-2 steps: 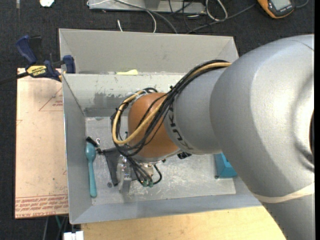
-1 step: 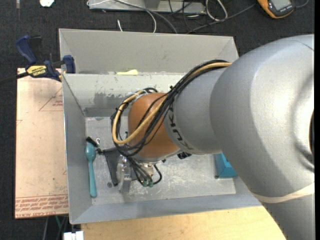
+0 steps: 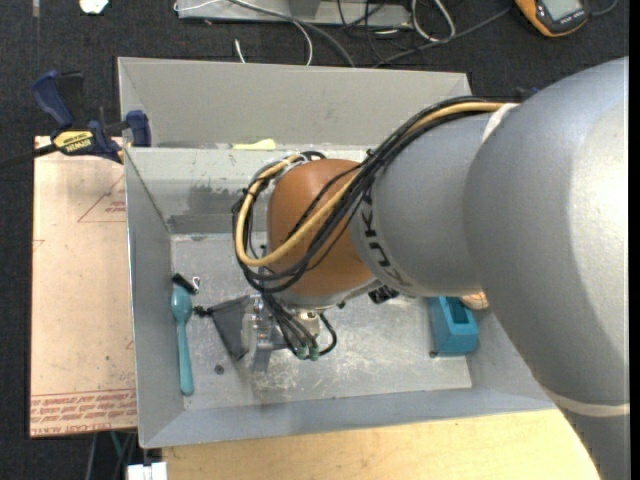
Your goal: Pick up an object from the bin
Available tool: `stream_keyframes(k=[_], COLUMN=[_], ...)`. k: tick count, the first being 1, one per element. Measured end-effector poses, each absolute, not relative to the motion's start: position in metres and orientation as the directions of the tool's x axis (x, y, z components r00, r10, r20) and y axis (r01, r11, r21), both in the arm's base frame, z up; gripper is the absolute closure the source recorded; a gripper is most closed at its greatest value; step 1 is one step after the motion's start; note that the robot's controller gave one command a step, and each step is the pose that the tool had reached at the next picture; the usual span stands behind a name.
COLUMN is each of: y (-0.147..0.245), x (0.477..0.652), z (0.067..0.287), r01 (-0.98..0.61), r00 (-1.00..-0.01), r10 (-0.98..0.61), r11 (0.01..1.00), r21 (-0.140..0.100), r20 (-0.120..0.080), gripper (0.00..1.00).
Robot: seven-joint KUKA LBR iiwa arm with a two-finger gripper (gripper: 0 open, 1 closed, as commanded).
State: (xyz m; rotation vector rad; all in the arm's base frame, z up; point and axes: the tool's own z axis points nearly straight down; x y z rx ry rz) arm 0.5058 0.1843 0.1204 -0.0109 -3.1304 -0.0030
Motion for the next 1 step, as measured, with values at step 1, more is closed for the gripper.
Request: stream_keyframes(k=[1], y=[0.1847], x=[0.5051], z=[0.1962], r01=[-0.039], r00=[-0.999], r10=[-0.039], r11=[0.999], r21=[0.002], r20=[0.010], gripper=[1.00])
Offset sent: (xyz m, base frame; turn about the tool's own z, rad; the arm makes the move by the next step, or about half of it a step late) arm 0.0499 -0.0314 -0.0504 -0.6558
